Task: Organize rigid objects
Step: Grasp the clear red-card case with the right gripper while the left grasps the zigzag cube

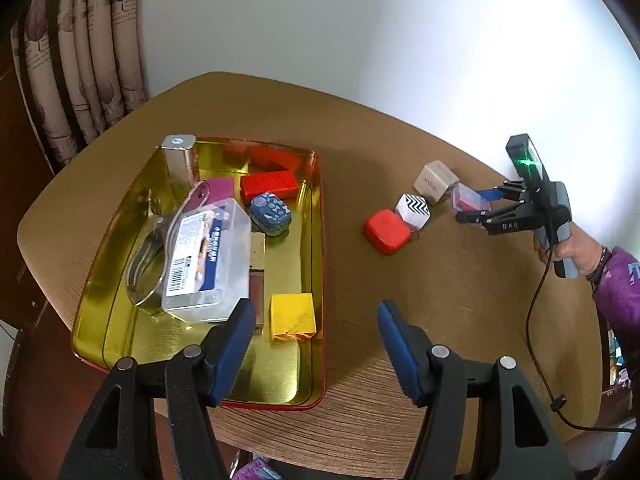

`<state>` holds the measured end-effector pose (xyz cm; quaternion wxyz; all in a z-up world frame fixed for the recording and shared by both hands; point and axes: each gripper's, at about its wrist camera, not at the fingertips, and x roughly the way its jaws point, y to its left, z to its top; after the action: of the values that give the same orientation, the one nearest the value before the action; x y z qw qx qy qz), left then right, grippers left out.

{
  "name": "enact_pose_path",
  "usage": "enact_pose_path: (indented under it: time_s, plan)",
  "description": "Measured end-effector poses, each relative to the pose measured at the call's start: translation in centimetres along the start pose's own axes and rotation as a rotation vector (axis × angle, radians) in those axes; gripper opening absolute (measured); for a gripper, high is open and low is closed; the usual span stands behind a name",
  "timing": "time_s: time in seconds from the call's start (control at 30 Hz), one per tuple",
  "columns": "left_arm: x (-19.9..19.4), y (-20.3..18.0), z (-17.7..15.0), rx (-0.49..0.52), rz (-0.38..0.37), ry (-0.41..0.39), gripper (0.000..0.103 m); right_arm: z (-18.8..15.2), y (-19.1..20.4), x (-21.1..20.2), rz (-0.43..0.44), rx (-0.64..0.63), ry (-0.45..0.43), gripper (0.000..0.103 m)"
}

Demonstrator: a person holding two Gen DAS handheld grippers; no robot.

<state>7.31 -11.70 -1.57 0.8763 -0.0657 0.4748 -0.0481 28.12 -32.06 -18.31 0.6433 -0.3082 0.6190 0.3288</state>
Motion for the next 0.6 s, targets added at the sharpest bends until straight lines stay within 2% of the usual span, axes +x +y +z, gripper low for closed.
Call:
enact_pose_path:
  time_s: [0.13,0.27,0.43,0.6]
  plan:
    - [0.7,-0.5,0.1,-0.002,-0.02,0.027,0.065,-0.4,0.0,-0.5,-0.006,0.055,0.003,0.062]
    - [0.8,-1.7,0.1,0.036,-0.024,0.028,0.065,-2.4,0.8,-1.5,-0.044,0.143,-0.012,0.062]
    - [1.3,-4.0,0.7,0.126,-0.037,0.044,0.065,-7.3,2.6,-4.3,-0.043,0.307,-0.069,0.062]
    - [3.0,-6.9,2.9,0.215,-0.076,0.065,0.065,-12.5,4.9,-6.8,-0.077,0.419,-0.125,0.062]
